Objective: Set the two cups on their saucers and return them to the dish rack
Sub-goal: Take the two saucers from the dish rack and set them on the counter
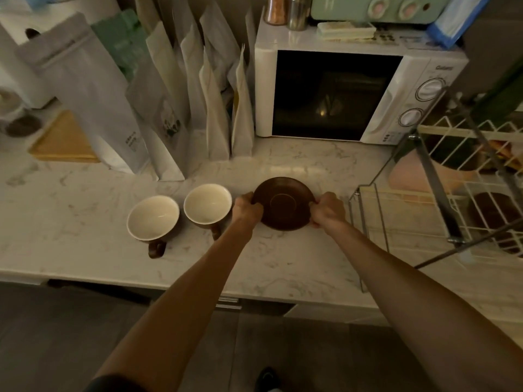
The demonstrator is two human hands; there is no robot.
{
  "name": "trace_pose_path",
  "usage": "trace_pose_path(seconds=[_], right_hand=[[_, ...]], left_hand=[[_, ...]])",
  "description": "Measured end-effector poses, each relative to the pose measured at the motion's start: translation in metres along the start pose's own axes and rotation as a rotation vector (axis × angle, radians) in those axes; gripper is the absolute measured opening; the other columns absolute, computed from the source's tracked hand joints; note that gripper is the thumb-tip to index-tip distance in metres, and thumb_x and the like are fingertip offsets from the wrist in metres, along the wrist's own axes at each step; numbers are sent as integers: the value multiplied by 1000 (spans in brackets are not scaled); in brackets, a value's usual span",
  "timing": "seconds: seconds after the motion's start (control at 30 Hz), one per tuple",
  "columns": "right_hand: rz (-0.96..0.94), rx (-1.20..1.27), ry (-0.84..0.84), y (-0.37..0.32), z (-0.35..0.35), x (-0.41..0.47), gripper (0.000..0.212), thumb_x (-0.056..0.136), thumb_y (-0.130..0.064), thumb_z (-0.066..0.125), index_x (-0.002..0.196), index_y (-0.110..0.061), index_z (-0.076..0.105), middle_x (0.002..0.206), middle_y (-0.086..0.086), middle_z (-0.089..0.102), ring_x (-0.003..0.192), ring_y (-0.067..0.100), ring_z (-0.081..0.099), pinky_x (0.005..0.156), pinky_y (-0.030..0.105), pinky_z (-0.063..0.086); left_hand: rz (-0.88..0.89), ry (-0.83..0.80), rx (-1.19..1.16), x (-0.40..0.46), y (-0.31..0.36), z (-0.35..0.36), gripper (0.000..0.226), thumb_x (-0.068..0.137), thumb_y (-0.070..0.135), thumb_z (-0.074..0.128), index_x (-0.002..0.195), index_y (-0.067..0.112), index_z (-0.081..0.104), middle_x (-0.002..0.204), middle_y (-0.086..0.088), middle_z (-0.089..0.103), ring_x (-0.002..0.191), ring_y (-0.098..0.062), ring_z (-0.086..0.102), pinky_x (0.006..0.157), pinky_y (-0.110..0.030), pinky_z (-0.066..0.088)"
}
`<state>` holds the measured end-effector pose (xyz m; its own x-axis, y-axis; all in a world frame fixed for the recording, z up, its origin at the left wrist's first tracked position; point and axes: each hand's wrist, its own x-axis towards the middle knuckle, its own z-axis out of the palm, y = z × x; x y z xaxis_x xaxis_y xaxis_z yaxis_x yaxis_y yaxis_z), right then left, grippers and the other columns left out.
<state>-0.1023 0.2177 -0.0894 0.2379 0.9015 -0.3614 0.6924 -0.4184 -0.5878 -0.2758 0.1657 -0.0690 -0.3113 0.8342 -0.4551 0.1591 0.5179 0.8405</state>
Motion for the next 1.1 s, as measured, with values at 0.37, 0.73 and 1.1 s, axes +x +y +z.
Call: trace_pose_path(seconds=[0.37, 0.73, 1.1], right_hand=[[-69, -138, -37, -4, -12, -19, 28, 94, -21, 47, 111, -6, 64, 99, 15, 71, 73, 29, 71, 74, 45, 62], [-567, -527, 73, -7, -40, -89, 43, 96, -28, 51, 136, -13, 48, 135, 13, 51, 119, 33, 52, 91, 42, 46], [-852, -717, -414, 47, -102, -159, 48, 97, -33, 53, 143, -26, 42, 149, 4, 45, 134, 23, 43, 105, 39, 41]], left_hand=[[80, -31, 206, -12, 2, 3, 57, 91, 14, 51, 146, 17, 38, 138, -12, 54, 122, -29, 53, 101, -34, 45], [489, -12, 756, -82, 20, -22, 46, 95, 23, 52, 141, 18, 47, 140, -10, 55, 127, -28, 52, 102, -32, 39], [460, -399, 1346, -177, -16, -19, 63, 95, 45, 48, 151, 31, 20, 156, 0, 32, 141, -21, 35, 113, -38, 31]])
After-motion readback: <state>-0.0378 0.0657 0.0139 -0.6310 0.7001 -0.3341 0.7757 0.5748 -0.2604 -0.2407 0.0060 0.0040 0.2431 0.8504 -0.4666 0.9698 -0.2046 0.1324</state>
